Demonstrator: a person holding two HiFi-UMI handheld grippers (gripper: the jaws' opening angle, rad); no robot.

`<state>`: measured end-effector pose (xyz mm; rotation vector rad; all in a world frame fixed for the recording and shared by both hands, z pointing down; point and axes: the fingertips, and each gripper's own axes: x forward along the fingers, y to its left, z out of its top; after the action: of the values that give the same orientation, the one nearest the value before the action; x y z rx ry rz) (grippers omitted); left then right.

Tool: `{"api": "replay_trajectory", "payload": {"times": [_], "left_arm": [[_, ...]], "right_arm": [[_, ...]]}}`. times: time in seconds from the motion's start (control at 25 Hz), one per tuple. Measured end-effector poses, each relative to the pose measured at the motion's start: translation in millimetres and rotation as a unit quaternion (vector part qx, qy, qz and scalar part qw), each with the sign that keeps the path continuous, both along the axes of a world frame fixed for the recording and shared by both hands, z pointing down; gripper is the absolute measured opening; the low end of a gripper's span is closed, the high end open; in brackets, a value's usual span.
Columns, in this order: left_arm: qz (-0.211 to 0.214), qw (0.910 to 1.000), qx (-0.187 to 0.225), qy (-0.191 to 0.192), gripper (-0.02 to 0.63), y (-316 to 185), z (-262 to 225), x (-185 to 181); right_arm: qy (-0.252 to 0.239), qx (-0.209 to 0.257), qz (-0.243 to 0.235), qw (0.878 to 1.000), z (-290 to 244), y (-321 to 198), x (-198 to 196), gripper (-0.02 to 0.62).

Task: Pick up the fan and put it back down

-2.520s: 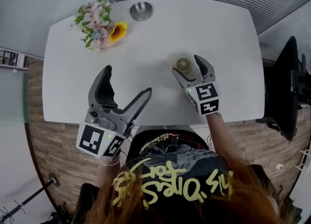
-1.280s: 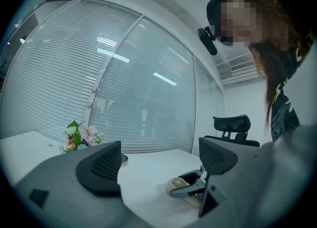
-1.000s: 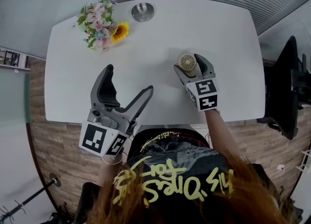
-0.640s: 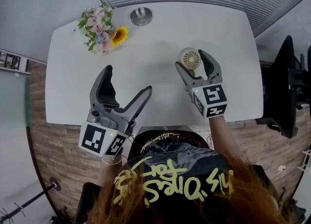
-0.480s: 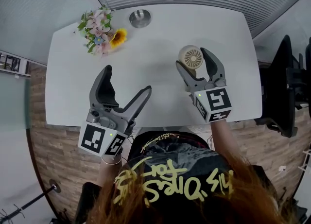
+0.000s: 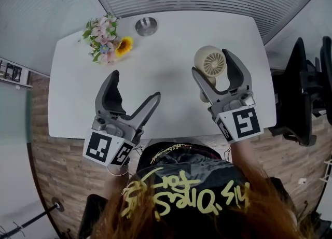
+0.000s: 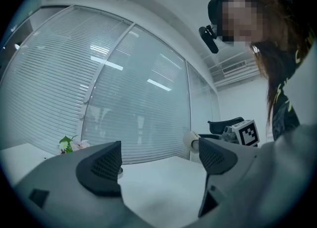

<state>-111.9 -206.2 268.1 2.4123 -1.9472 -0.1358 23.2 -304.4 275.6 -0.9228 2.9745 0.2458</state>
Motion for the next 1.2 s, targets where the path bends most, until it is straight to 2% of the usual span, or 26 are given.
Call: {"api": "replay_trajectory", "payload": {"times": [0.24, 0.8, 1.2], "left_arm": [[0.001, 1.0, 0.004, -0.005, 0.488, 0.8, -4.5, 9.3], [0.004, 1.0, -0.001, -0.001, 0.485, -2.4, 4.1, 10.9], [-0.006, 0.9999, -0.007, 0.011, 0.482, -2.9, 10.0, -4.2]], "right_arm": [[-0.034, 0.021, -0.002, 0.999, -27.7, 12.1, 20.6, 0.357], [-0.044, 0.025, 0.009, 0.999, -30.1, 15.0, 32.1, 0.357], [-0.018, 0.019, -0.007, 1.0, -21.7, -4.8, -3.6, 0.357]]}}
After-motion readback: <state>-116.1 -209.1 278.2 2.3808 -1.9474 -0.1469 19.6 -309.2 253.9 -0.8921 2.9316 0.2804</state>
